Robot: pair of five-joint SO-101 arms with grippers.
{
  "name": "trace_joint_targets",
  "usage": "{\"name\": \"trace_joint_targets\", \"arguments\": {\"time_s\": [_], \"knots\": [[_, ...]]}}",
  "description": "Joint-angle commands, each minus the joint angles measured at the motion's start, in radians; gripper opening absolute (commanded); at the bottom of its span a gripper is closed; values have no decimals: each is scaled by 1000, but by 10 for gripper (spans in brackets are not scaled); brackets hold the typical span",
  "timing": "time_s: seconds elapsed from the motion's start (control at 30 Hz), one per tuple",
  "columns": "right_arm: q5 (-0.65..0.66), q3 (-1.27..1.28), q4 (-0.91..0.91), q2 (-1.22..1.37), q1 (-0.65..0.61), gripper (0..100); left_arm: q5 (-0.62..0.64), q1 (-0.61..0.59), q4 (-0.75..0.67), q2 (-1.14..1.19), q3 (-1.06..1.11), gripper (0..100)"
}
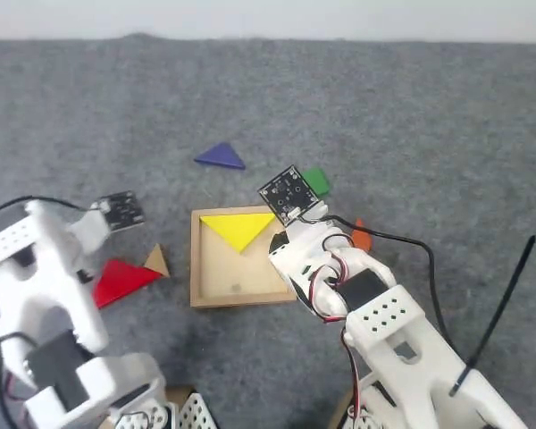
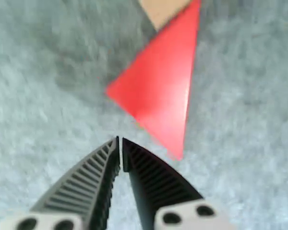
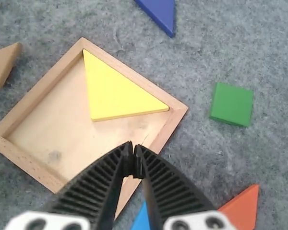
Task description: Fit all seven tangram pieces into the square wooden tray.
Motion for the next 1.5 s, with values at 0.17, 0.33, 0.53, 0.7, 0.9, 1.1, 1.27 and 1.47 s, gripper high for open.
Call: {"name": "trace_joint_targets", "arguments": {"time_s": [0.17, 0.33, 0.53, 0.7, 0.9, 1.1, 1.27, 1.47], "knots": [[-8, -6, -19, -38, -5, 8, 61, 149, -15, -54, -24, 182], [-6, -6, -19, -38, -4, 8, -46, 104, -17, -52, -24, 219], [-6, -6, -19, -38, -5, 8, -60, 69, -55, -44, -10, 274], [-6, -6, -19, -38, -5, 8, -44, 74, -140, 91, -10, 291], [-6, -6, -19, -38, -5, 8, 34, 72, -66, 229, -111, 291], [-6, -6, -19, -38, -5, 8, 38, 74, -52, 239, -124, 290], [-8, -6, -19, -38, -5, 8, 51, 72, -153, 264, -79, 290], [-8, -6, -19, -38, -5, 8, 74, 72, -276, 336, -27, 291]]}}
